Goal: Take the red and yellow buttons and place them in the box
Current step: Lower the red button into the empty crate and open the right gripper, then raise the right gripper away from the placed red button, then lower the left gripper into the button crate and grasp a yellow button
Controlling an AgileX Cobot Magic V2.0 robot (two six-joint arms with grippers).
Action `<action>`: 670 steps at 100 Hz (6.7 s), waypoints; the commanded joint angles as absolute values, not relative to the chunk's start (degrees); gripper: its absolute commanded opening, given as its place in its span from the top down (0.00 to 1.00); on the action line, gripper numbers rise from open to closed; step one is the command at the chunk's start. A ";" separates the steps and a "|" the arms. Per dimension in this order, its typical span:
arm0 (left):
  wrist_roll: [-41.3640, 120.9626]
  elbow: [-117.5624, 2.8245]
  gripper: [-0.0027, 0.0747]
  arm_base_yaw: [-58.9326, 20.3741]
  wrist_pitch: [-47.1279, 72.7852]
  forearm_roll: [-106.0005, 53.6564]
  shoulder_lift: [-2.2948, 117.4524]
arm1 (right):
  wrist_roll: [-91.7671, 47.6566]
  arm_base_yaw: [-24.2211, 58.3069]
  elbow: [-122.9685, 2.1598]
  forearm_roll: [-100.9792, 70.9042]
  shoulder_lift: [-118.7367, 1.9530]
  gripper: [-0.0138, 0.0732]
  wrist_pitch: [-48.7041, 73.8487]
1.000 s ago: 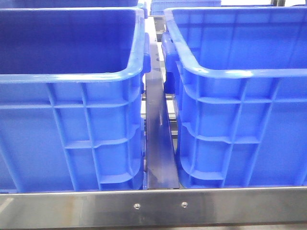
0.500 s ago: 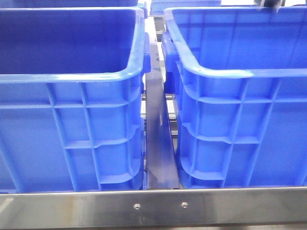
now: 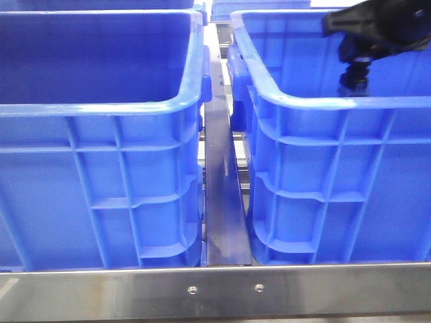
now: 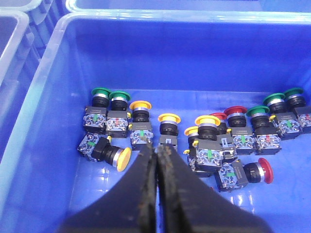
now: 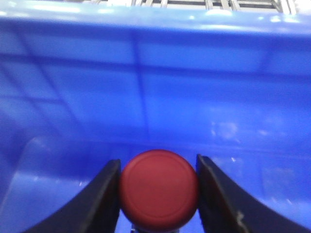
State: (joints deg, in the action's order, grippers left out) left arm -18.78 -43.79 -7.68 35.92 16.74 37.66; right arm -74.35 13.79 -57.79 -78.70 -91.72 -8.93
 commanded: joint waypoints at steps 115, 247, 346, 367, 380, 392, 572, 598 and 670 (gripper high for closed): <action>-19.36 -45.13 0.99 -7.63 31.72 17.37 37.56 | -74.91 13.44 -64.70 -82.04 -100.23 0.59 -12.58; -19.36 -45.13 0.99 -7.63 31.50 17.37 37.56 | -77.71 13.44 -54.25 -87.99 -79.20 0.20 -11.70; -19.36 -45.13 0.99 -7.63 31.38 17.27 37.56 | -100.69 13.56 -31.39 -110.12 -40.26 0.69 -12.43; -19.36 -45.13 0.99 -7.63 31.38 17.27 37.56 | -100.77 13.56 -31.39 -110.07 -40.26 0.92 -10.38; -19.36 -45.13 0.99 -7.63 31.38 17.27 37.56 | -100.77 13.56 -31.39 -110.07 -40.26 0.92 -10.38; -19.36 -45.13 0.98 -7.63 31.38 17.27 37.56 | -100.77 13.56 -31.39 -110.07 -40.26 0.92 -10.38; -10.53 -62.03 0.23 -13.99 27.49 8.36 90.40 | -100.77 13.56 -31.39 -110.07 -40.26 0.92 -9.51; -10.53 -62.03 0.23 -13.99 27.48 8.15 92.05 | -100.77 13.56 -31.39 -110.07 -40.26 0.92 -9.51; -10.53 -62.03 0.99 -13.99 28.79 7.53 86.15 | -100.77 13.56 -31.39 -110.07 -40.26 0.92 -9.51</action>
